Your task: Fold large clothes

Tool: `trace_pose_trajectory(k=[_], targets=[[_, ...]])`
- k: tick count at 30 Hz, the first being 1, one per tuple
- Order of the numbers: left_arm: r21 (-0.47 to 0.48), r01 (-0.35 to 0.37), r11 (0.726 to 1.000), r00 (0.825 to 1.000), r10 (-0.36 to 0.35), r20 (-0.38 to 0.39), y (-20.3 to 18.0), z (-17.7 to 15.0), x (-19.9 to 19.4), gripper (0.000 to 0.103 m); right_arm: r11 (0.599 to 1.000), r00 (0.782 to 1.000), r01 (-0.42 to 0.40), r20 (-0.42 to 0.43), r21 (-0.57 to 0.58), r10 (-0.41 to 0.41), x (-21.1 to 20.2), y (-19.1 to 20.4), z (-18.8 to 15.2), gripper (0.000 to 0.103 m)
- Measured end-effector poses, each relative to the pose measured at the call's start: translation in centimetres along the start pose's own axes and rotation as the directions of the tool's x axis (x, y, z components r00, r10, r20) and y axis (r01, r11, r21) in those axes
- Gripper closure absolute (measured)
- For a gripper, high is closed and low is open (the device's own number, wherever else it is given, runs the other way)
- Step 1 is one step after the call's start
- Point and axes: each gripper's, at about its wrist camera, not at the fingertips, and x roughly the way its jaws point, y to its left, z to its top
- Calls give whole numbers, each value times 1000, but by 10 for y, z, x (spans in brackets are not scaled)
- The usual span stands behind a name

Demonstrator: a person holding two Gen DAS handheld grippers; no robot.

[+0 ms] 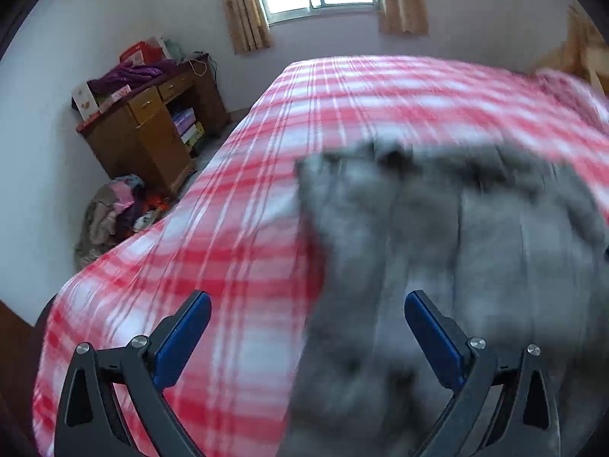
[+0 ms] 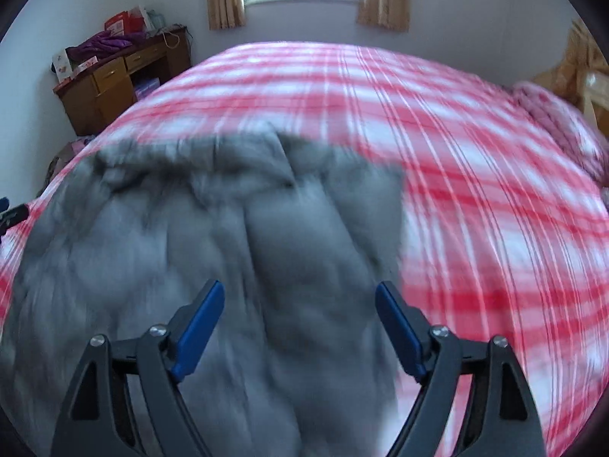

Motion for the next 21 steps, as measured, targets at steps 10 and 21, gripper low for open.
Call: trace_pose_trajectory(k=[10, 21], targets=[[-15, -30, 999, 997, 29, -65, 23, -139, -56, 1, 991, 999, -6, -44, 136, 12, -82, -20, -141, 19], [-98, -12, 995, 995, 2, -99, 51, -213, -90, 1, 979, 998, -35, -35, 199, 43, -129, -11, -224, 25]])
